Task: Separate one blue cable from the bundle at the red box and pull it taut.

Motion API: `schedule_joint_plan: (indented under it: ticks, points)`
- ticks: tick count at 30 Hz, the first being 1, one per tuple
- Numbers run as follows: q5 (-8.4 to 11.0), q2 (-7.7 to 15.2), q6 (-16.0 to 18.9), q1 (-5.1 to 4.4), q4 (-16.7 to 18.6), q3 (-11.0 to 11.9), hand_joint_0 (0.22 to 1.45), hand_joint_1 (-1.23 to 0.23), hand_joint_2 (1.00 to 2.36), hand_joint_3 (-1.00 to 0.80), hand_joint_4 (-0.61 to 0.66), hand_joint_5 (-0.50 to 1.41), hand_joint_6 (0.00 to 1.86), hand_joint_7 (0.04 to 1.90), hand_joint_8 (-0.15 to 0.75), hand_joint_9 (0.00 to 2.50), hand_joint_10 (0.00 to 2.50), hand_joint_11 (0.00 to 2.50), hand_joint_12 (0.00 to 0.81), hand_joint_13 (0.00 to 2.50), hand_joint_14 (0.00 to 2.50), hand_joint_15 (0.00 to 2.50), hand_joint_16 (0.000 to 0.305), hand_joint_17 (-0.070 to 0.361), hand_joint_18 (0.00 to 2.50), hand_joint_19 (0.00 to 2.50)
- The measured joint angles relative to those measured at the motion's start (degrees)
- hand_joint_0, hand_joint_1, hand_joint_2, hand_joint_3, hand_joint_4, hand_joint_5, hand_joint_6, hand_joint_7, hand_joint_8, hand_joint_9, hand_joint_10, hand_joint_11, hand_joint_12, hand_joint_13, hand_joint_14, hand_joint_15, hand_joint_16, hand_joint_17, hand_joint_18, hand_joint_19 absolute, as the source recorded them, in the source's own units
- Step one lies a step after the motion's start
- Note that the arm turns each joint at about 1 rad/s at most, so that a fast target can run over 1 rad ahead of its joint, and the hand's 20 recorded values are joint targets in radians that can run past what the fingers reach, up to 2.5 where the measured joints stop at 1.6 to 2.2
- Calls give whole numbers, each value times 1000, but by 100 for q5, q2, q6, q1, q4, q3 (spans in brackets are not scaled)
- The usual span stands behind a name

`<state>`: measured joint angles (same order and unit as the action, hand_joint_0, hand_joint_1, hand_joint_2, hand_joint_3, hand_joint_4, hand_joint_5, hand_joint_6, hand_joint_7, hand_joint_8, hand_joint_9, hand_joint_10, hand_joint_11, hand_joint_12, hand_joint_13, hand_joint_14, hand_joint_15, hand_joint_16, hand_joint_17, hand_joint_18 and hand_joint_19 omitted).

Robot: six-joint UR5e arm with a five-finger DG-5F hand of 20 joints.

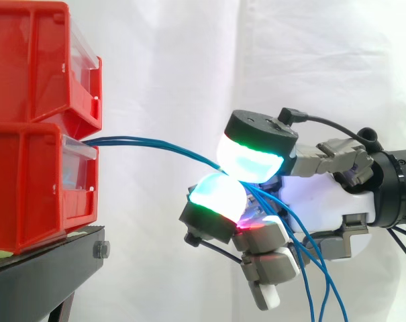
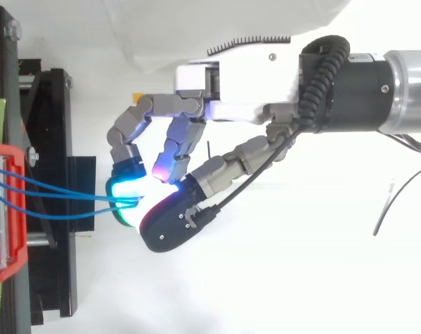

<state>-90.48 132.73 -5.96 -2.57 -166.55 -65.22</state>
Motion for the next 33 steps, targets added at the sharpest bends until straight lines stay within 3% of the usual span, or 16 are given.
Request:
schedule_joint_plan:
  ticks: [5,10,13,16,21,33]
  points:
    - [5,-8,19,-4,-64,0,788,-899,1003,-468,-108,-145,920,1314,294,1105,21,1160,348,1146,31,1135,43,97,829,746]
    - [18,-9,169,0,-69,1,815,-897,1000,-500,-159,-148,930,1295,293,1113,25,1173,349,1151,32,1135,42,94,829,759]
    - [20,-10,292,1,-65,1,791,-920,1000,-500,-150,-149,933,1258,288,1119,25,1180,344,1154,32,1137,42,94,846,739]
    - [21,-10,372,2,-63,1,721,-943,1000,-500,-40,-143,926,1221,294,1128,24,1182,353,1156,33,1135,41,92,847,753]
    - [21,-10,408,1,-62,1,612,-935,1000,-500,23,-140,919,1179,286,1148,25,1185,350,1161,32,1140,41,93,848,771]
    - [30,-10,412,-5,-38,1,499,-758,1000,-500,72,-141,901,1100,319,1172,21,1158,385,1189,29,1115,47,106,895,778]
